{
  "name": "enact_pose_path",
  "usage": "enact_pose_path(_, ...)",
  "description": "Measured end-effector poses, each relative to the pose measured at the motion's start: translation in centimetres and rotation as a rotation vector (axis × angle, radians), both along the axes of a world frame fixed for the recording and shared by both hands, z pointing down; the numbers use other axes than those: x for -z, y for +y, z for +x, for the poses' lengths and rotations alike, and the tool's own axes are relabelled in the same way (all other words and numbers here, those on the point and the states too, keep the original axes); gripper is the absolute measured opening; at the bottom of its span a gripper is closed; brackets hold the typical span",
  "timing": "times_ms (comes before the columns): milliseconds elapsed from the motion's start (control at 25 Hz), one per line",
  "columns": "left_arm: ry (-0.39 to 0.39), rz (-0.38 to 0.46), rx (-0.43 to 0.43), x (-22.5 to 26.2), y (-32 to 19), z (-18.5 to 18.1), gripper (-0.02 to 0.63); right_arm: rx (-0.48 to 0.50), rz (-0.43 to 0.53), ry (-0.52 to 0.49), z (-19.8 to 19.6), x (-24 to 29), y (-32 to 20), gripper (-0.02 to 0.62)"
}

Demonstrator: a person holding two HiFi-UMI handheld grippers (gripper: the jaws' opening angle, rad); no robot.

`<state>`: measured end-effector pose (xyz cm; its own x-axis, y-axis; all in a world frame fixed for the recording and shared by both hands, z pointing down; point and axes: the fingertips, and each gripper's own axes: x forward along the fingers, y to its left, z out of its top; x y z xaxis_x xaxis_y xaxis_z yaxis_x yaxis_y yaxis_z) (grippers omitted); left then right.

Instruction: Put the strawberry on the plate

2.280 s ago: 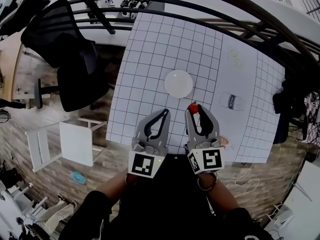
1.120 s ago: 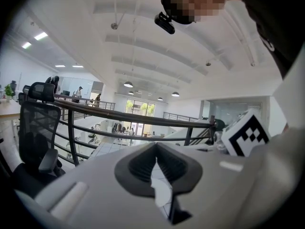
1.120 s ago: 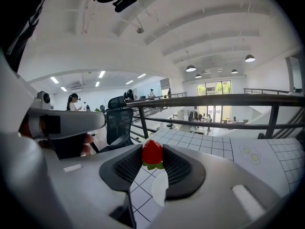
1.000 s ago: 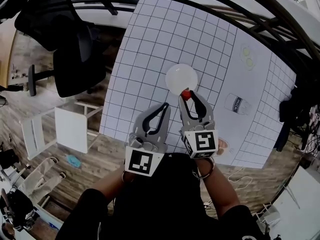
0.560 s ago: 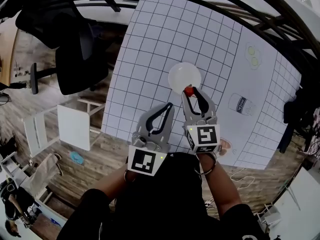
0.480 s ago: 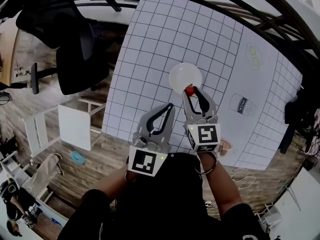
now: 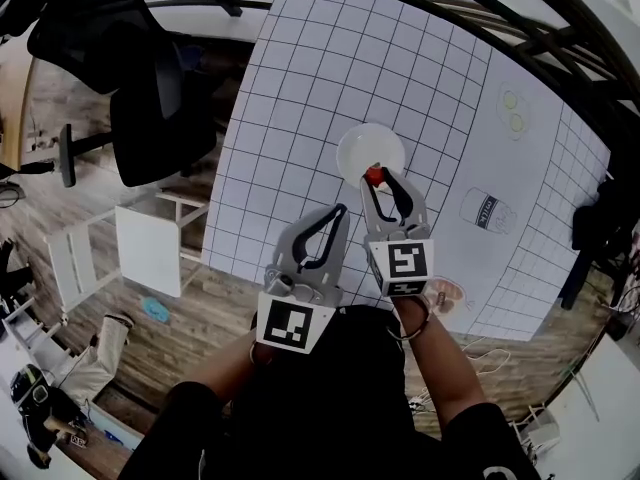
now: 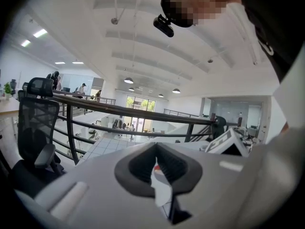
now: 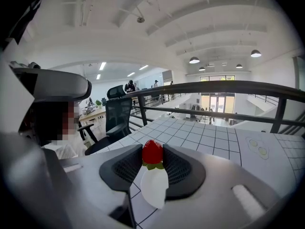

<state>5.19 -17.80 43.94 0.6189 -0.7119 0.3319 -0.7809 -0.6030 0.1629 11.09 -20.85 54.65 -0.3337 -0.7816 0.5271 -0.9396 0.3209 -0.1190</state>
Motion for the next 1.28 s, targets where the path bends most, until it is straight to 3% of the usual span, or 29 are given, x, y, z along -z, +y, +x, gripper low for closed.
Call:
enact_pose_path(680,-0.021,-0.046,0.022,-1.9,0.7,0.2,0.011,0.013,-0.027,0.007,0.9,-4.4,-0.4,0.13)
enact_pose_path(960,-0.048,-0.022,0.005,-2.6,0.2,1.0,0.011,0.0,-0.018,0.019,1.5,-6.1,-0.9,0.13)
enact_pose_path(1280,-0.031,-0.056,0.036,-3.5,-0.2,0.4,0.011,-0.016,-0.041,0.028,2.4,-7.7,-1.6,0.13)
